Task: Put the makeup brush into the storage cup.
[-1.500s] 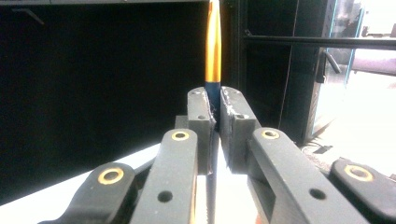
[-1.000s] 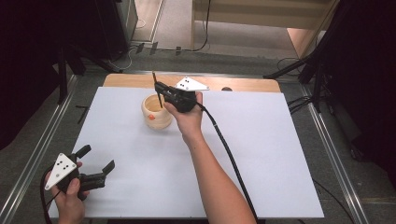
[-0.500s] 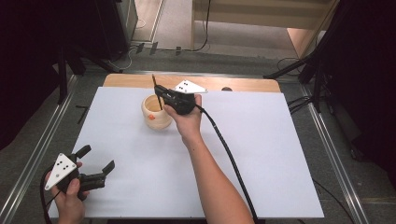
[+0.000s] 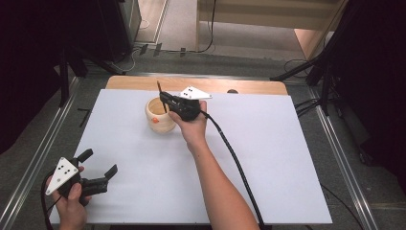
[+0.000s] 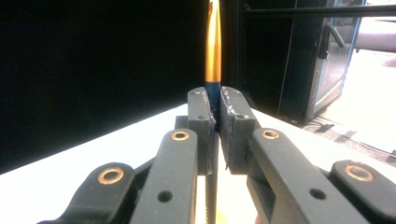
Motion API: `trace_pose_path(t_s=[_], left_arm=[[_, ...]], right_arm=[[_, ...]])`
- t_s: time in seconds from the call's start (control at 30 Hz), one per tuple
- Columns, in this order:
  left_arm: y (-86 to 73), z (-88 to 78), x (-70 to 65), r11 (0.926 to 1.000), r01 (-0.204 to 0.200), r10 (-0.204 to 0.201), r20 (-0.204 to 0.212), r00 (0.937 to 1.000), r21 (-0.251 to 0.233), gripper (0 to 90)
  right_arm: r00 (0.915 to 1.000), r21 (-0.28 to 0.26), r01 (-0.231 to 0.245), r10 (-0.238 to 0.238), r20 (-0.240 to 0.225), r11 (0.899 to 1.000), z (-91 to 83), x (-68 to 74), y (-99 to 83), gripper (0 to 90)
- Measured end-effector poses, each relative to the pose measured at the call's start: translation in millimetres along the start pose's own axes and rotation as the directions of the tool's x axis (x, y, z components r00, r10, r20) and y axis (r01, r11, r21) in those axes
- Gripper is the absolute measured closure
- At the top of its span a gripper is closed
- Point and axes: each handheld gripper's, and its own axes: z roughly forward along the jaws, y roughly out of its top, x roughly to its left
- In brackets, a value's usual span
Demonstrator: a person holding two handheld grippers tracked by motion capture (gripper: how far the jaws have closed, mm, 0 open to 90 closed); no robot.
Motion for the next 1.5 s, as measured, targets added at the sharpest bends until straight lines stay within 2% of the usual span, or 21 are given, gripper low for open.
trace_pose_path(t_s=[0.2, 0.43, 0.67, 0.83, 1.23, 1.5], left_arm=[[-0.1, 0.4, 0.0, 1.0000, 0.000, 0.000, 0.000, 1.0000, -0.001, 0.0], [-0.1, 0.6, -0.6, 1.0000, -0.001, 0.001, 0.002, 1.0000, -0.001, 0.0], [0.0, 0.4, -0.5, 1.0000, -0.002, 0.002, 0.002, 1.0000, 0.001, 0.0], [-0.1, 0.8, -1.0, 1.0000, -0.001, 0.001, 0.002, 1.0000, 0.001, 0.0], [0.0, 1.0, -1.7, 1.0000, -0.005, 0.005, 0.004, 1.0000, 0.005, 0.0], [0.0, 1.3, -2.3, 0.9999, -0.010, 0.010, 0.004, 0.9999, 0.007, 0.0]], right_arm=[[0.9999, 0.021, -0.011, 0.011, 0.011, 1.000, -1.0, -3.6, -7.9, 84.7], [0.9999, 0.034, 0.007, -0.007, 0.008, 0.999, -0.6, -1.8, -10.9, 84.6], [0.9997, 0.046, -0.012, 0.011, 0.020, 0.999, -2.6, -3.7, -14.6, 83.5], [0.9988, 0.046, -0.040, 0.038, 0.031, 0.998, -5.8, -5.2, -12.8, 75.8], [0.9995, 0.041, -0.012, 0.011, 0.030, 0.999, -19.8, -4.6, -7.1, 67.7], [0.9991, 0.046, 0.000, -0.002, 0.042, 0.999, -38.0, -5.7, -7.8, 60.5]])
